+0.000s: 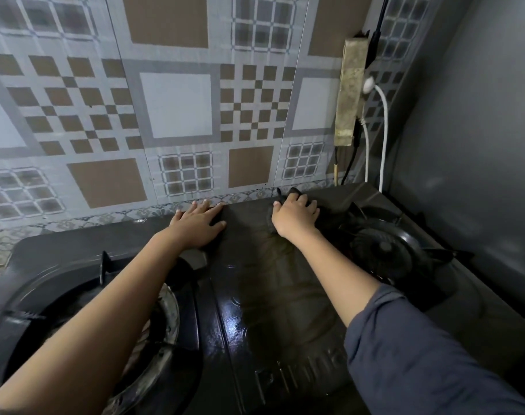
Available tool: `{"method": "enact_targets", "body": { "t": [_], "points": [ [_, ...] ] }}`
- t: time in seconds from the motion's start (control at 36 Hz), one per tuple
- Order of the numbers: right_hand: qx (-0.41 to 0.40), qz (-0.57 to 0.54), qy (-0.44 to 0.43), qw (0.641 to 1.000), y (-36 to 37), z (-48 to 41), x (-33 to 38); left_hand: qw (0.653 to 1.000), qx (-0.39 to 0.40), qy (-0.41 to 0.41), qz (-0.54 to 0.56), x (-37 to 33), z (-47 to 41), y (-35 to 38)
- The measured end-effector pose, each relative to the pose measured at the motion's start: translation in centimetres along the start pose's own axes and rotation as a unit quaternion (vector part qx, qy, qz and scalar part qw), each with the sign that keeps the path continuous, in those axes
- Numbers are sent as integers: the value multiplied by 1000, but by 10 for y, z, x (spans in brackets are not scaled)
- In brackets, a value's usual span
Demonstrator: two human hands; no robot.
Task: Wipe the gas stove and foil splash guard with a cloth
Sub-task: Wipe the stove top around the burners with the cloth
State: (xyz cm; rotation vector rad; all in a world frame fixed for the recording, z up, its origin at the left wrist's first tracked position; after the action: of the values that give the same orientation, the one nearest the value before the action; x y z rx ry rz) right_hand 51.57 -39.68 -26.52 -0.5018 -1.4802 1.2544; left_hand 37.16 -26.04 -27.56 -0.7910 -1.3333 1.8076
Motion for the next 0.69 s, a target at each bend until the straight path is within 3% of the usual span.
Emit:
{"method": "enact_targets", "body": {
  "t": [0.22, 0.31, 0.42, 0.69],
  "points": [
    [111, 60, -163, 979, -10, -7, 0, 1000, -8, -26, 9, -5, 0, -1],
    [111, 100, -168, 974, -15, -3, -5, 999, -16, -38, 14, -7, -3, -1],
    [154, 68, -152, 974, -11, 4, -8, 998, -24, -55, 22, -8, -7, -2],
    [221, 23, -243, 944, -23, -36, -14, 994, -54, -76, 64, -28, -17, -8]
  ]
}}
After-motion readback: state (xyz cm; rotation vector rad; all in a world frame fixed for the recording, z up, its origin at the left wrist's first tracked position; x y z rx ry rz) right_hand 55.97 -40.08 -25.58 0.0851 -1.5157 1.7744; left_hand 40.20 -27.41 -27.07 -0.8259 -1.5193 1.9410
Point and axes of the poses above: each hand's wrist, its own z-axis away from the middle knuckle, its own y-axis out of the palm, x = y × z, the point moved 6 cm from there along -z, towards the middle knuckle, and after that the axes turned 11 degrees about -z, right-handed, at the moved point
